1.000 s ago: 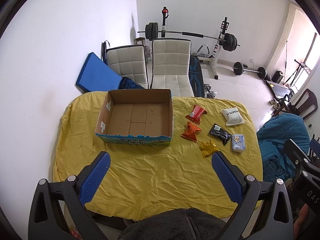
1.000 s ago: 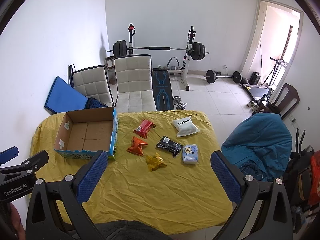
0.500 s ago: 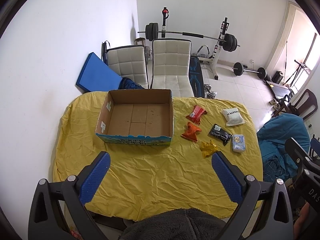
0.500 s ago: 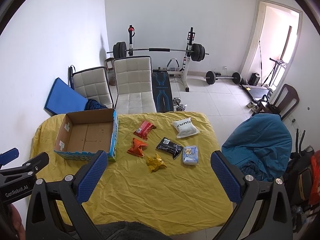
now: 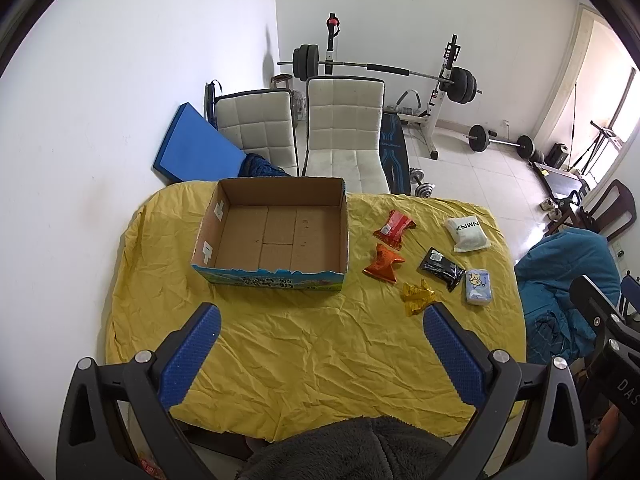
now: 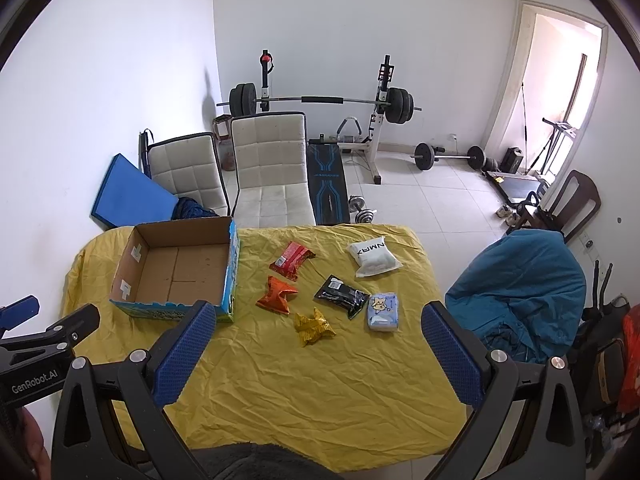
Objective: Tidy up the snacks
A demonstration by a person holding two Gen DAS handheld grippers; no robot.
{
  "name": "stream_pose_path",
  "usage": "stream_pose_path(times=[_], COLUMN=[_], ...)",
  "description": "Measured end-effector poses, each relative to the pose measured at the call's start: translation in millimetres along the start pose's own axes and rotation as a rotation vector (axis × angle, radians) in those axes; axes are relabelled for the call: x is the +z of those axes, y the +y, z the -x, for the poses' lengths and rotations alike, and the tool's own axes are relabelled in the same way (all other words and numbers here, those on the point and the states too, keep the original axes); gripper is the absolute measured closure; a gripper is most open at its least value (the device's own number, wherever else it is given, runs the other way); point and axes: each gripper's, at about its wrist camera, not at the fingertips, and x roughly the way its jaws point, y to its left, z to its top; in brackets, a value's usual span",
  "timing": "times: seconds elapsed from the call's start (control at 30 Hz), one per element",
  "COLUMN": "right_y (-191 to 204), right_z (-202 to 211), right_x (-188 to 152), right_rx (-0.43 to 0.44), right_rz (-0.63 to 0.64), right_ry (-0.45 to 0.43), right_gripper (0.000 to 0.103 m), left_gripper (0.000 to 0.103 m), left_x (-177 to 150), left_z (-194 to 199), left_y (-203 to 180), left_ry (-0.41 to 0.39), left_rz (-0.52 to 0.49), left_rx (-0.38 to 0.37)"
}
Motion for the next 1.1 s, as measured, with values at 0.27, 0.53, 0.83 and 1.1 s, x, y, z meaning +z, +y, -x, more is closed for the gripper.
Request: stream_pose_path(times=[0.27, 0.53, 0.83, 1.1], right_y=[0.4, 0.9, 2.4, 2.0], right_z=[0.5, -0.7, -4.1, -11.5], right_x=[2.4, 2.8, 4.1, 5.4], right_rx=[-0.004, -0.003, 0.002, 0.013], right_rz=[0.003, 0.006, 0.013, 0.014], right_ry=[-0.004, -0.010, -0.011, -0.001], right_gripper=[0.000, 0.000, 0.000, 0.000], left_gripper=[0.000, 0.000, 0.000, 0.000], left_x=[-2.1, -2.5, -2.7, -5.3], left_z=[-0.9, -2.1, -3.2, -8.9], left_y=[2.7, 3.8, 3.4, 0.2], left_ry=[-0.001, 0.000, 0.002, 0.013], left_rz=[0.005, 0.008, 0.006, 0.004], left_rx=[-0.003, -0.005, -0.003, 0.002])
